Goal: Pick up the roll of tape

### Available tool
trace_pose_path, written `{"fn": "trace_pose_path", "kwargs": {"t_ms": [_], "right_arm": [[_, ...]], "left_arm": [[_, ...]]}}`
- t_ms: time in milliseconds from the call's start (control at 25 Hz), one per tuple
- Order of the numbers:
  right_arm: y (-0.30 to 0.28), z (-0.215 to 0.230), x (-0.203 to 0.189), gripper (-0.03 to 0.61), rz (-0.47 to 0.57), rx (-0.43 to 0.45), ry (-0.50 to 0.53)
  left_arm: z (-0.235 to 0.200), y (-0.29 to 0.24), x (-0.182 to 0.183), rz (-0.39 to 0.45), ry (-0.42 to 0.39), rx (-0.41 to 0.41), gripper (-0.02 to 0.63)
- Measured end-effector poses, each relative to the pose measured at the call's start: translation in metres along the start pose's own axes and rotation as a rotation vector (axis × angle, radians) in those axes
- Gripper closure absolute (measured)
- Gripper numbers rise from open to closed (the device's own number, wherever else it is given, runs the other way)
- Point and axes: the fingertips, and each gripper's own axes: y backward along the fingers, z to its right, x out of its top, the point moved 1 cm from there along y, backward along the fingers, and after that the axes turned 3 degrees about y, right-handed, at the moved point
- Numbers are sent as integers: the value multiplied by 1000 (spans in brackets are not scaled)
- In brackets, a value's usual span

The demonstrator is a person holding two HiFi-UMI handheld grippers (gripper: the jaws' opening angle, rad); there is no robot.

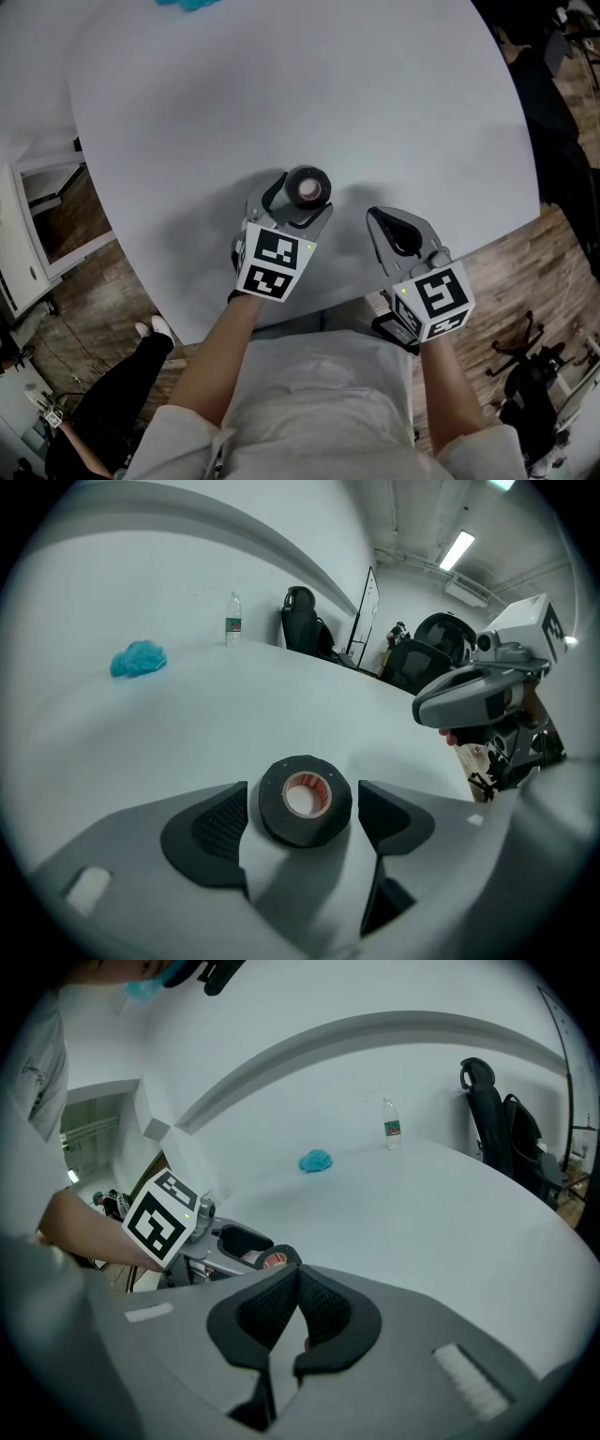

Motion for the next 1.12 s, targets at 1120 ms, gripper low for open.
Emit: {"fn": "trace_pose_path", "kwargs": {"t_ms": [1120], "right_arm": [[3,4,-12,572,-14,17,-17]], "left_arm": [[2,-6,-4,-41,-87,87,262]]}}
